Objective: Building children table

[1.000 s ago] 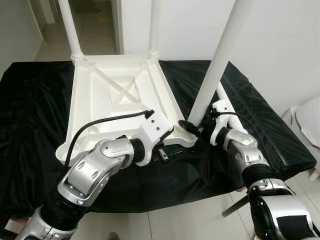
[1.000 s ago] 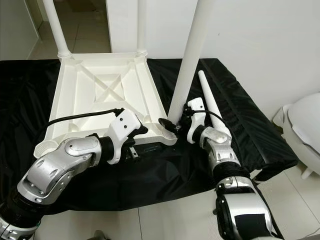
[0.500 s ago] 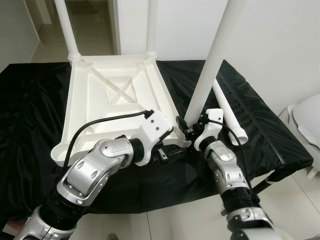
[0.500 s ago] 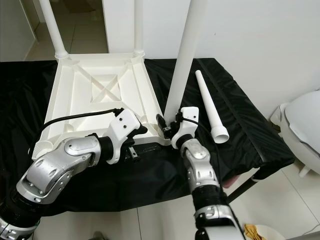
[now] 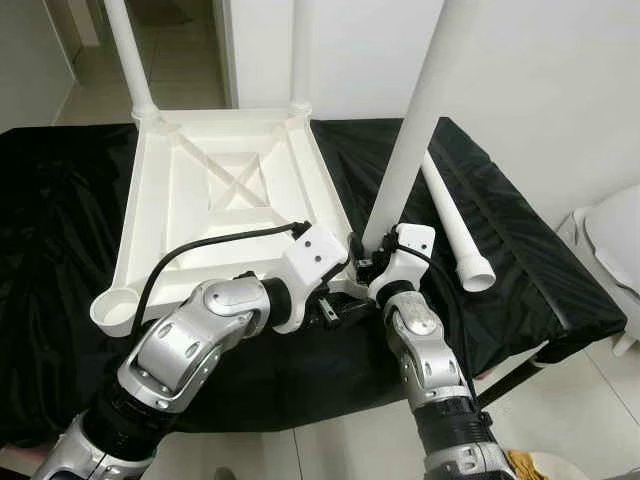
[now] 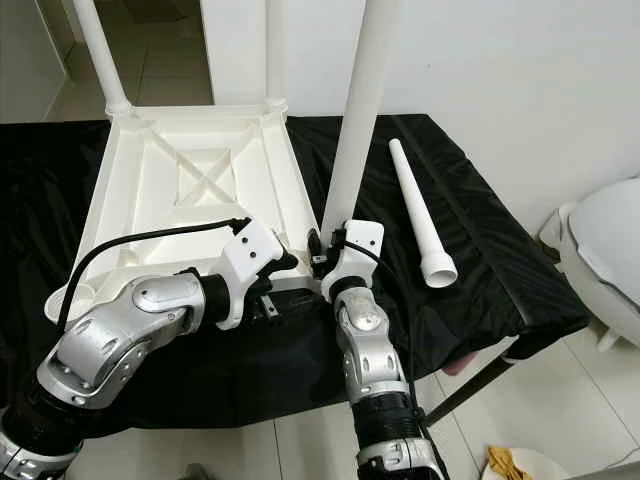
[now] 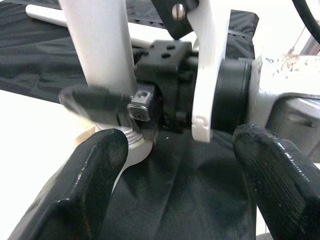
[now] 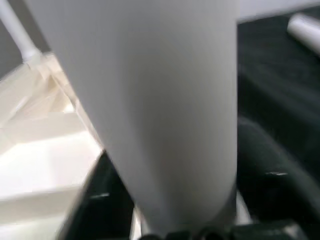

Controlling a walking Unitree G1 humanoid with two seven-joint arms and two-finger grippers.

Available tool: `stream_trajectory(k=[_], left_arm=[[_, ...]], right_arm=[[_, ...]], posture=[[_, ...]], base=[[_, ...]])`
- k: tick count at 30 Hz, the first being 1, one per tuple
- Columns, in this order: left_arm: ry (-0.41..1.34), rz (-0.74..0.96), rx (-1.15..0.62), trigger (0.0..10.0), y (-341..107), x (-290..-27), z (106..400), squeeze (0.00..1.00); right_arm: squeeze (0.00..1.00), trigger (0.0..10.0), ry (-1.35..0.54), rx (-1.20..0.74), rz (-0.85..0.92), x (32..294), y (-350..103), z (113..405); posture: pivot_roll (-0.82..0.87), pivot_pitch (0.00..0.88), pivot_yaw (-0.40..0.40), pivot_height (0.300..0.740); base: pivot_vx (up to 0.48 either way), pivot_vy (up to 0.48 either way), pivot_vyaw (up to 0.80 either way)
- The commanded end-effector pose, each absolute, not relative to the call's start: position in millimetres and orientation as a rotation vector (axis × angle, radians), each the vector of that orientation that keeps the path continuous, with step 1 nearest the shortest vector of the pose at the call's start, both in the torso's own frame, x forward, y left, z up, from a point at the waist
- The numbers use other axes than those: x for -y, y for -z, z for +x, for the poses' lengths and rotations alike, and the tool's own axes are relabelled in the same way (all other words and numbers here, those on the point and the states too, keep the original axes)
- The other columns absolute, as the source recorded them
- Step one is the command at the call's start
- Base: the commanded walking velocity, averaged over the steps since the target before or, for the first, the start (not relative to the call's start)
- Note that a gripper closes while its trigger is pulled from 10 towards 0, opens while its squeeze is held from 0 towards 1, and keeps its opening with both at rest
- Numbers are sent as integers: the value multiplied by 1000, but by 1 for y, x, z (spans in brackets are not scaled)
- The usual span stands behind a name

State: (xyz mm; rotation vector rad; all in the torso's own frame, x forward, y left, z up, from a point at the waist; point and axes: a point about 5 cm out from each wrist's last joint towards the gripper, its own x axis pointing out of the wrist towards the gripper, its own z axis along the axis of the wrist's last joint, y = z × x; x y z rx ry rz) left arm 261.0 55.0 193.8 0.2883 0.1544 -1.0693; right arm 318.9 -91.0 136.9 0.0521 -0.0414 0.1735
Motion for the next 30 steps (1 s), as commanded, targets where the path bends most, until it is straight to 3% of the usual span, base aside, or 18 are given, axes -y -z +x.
stream_trajectory(k=[1,7,13,14,17,18,30], left_arm=[[1131,296,-158,10000,-194,-51,259,0],[1131,294,-159,10000,-194,-51,258,0],[1128,291,-156,10000,-194,-51,259,0],[1127,290,-156,10000,-195,-51,260,0],[1127,289,-156,10000,-195,-51,260,0],[1127,289,-156,10000,-195,-51,260,0],[1116,289,-161,10000,-196,-54,260,0]], right_arm=[[1000,10000,-175,-4,69,92,-129,317],[1000,10000,-241,4,74,106,-137,326],[1000,10000,-448,0,-10,143,-149,347],[349,10000,-532,-11,-45,148,-149,350],[349,10000,-588,-19,-66,152,-149,350],[0,10000,-654,-31,-100,153,-148,350],[0,10000,-819,-70,-189,154,-145,357]], posture=[[-29,0,-47,740],[-30,0,-47,740],[-36,5,-40,740],[-37,7,-37,740],[-37,7,-37,740],[-36,10,-34,740],[-16,22,-29,740]], base=[[0,0,0],[0,0,0],[0,0,0],[0,0,0],[0,0,0],[0,0,0],[0,0,0]])
